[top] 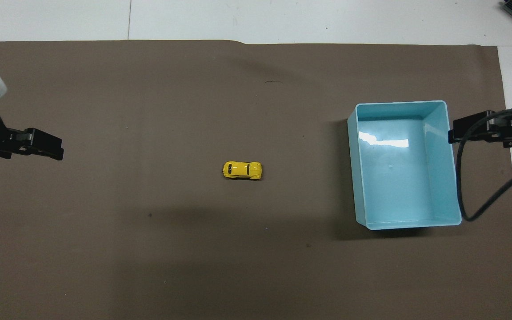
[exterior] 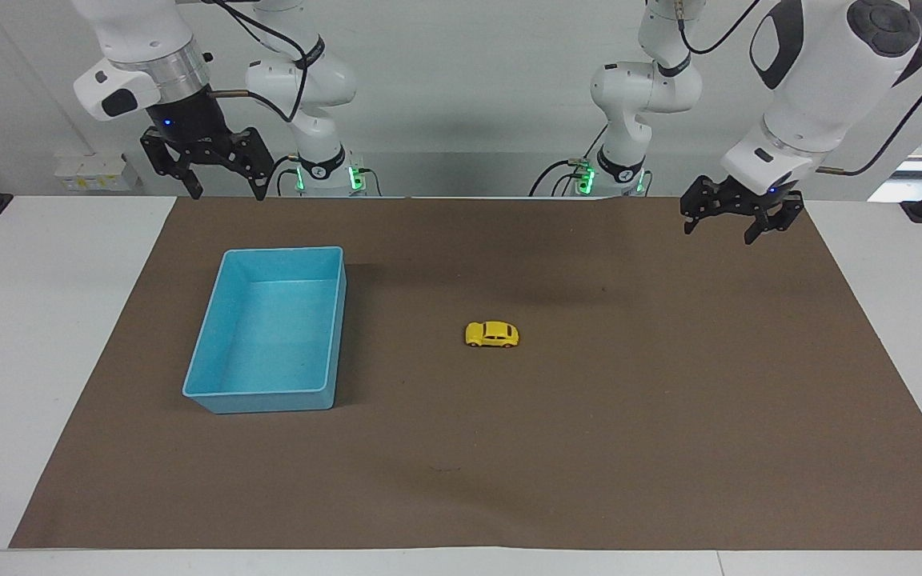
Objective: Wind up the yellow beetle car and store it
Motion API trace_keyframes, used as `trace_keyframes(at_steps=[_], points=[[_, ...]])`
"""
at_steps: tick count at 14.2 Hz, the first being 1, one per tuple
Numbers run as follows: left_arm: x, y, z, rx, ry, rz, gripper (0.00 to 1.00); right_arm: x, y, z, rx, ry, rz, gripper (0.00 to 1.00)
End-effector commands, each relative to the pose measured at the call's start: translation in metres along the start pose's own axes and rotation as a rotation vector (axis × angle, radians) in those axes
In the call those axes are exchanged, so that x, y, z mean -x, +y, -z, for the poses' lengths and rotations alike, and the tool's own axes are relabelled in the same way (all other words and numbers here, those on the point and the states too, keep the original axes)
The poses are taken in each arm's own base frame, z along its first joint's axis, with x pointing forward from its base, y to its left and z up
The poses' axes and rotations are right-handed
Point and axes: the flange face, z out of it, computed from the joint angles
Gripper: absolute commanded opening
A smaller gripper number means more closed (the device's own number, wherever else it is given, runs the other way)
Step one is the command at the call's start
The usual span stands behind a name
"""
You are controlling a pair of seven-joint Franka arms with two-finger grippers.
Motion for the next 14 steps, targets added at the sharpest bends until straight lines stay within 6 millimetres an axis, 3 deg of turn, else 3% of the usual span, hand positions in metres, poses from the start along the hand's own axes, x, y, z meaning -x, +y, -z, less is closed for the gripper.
trace_keyframes(at_steps=[1,4,7,12,14], points=[[-0.007,0.012,0.003,-0.006,0.052,-0.235,1.00,0.006,0.003,0.005,-0.015,-0.006,-0.025,1.00],[-0.014,0.032,-0.006,-0.012,0.054,-0.360,1.00,0.006,0.003,0.005,-0.015,-0.005,-0.023,1.00],[-0.032,0.052,-0.029,-0.009,0.033,-0.543,1.00,0.006,0.003,0.005,-0.017,-0.006,-0.025,1.00],[-0.069,0.098,-0.080,-0.004,0.023,-0.779,1.00,0.006,0.002,0.005,-0.017,-0.006,-0.023,1.00],[-0.086,0.116,-0.112,0.024,0.018,-0.861,1.00,0.006,0.003,0.005,-0.015,-0.006,-0.025,1.00]])
